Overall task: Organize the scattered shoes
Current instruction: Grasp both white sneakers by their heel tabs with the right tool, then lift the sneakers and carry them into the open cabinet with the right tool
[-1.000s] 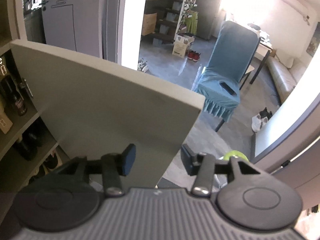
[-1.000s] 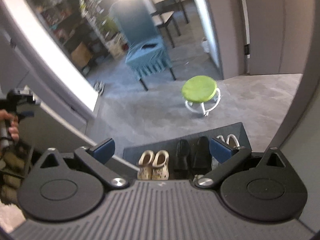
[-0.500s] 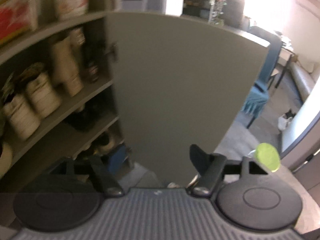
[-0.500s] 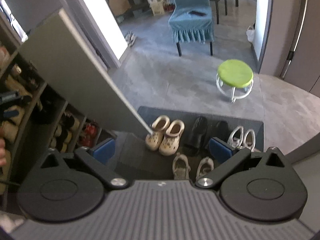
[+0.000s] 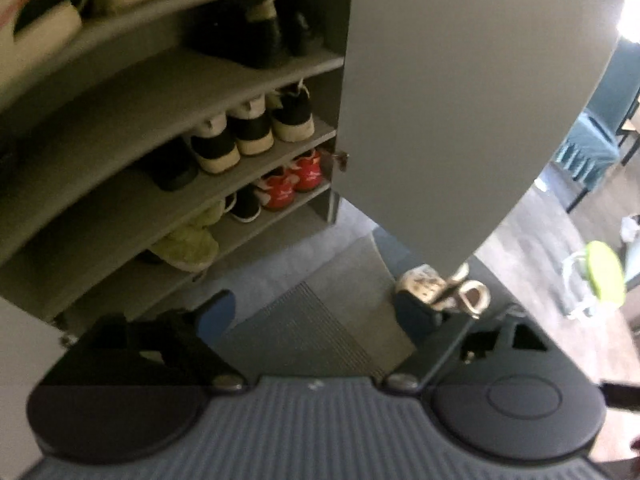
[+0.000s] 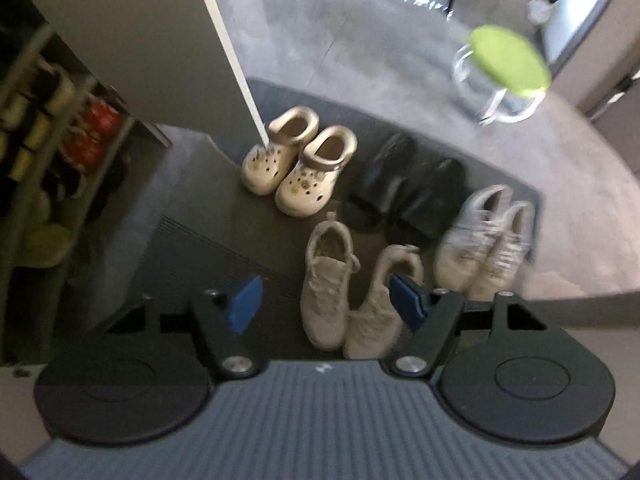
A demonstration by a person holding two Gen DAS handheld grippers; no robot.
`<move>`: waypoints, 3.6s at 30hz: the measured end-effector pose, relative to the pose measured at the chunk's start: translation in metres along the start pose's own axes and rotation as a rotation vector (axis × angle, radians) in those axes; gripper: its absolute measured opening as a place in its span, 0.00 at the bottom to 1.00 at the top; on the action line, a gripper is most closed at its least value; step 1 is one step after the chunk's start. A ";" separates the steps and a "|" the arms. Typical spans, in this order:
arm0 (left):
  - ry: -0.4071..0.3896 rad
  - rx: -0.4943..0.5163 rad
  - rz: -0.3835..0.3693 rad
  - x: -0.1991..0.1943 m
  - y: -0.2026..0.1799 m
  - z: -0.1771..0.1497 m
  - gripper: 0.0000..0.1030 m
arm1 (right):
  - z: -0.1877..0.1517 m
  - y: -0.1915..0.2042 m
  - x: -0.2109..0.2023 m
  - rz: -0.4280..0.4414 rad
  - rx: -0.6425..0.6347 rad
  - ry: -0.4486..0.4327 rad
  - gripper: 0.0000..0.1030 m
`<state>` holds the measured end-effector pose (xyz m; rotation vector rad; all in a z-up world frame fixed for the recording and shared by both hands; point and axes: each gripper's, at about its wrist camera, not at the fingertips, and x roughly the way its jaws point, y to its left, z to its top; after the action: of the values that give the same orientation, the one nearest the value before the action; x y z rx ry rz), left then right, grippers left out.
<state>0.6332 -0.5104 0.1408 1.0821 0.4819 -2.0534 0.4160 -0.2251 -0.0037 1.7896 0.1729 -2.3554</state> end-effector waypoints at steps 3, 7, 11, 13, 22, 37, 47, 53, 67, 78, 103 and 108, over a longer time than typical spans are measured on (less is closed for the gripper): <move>-0.062 0.031 -0.017 0.071 -0.019 -0.036 0.86 | 0.001 0.004 0.098 -0.031 0.005 0.034 0.46; -0.181 0.056 -0.094 0.150 -0.043 -0.063 0.86 | 0.000 0.007 0.217 -0.067 0.016 0.072 0.40; -0.194 0.081 -0.174 0.203 -0.062 -0.084 0.84 | -0.014 -0.002 0.240 -0.069 0.062 0.046 0.37; -0.137 0.109 -0.207 0.223 -0.076 -0.087 0.83 | -0.022 -0.007 0.251 -0.069 0.085 0.033 0.30; -0.112 0.039 -0.327 0.225 -0.088 -0.067 0.84 | -0.055 -0.028 0.302 -0.072 0.189 -0.025 0.16; -0.193 0.014 -0.300 0.209 -0.085 -0.055 0.86 | -0.131 -0.014 0.266 -0.145 0.129 -0.383 0.82; -0.208 -0.013 -0.266 0.216 -0.070 -0.041 0.86 | -0.103 -0.036 0.324 -0.113 0.197 -0.291 0.81; -0.245 -0.006 -0.247 0.212 -0.069 -0.039 0.86 | -0.094 -0.018 0.361 -0.218 0.197 -0.293 0.70; -0.278 -0.007 -0.156 0.213 -0.061 -0.049 0.86 | -0.128 0.066 0.280 0.001 0.010 -0.758 0.32; -0.285 -0.074 -0.006 0.211 -0.028 -0.034 0.86 | -0.066 0.108 0.158 0.283 -0.025 -1.125 0.30; -0.454 -0.465 0.286 0.105 0.111 -0.024 0.94 | -0.030 0.315 -0.081 0.992 -0.635 -1.098 0.31; -0.464 -0.374 0.305 0.085 0.101 -0.039 0.95 | -0.032 0.396 -0.109 1.093 -0.750 -0.949 0.31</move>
<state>0.7009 -0.5893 0.0502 0.4092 0.4092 -1.7731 0.5583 -0.5976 0.0983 0.1702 -0.0594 -1.6542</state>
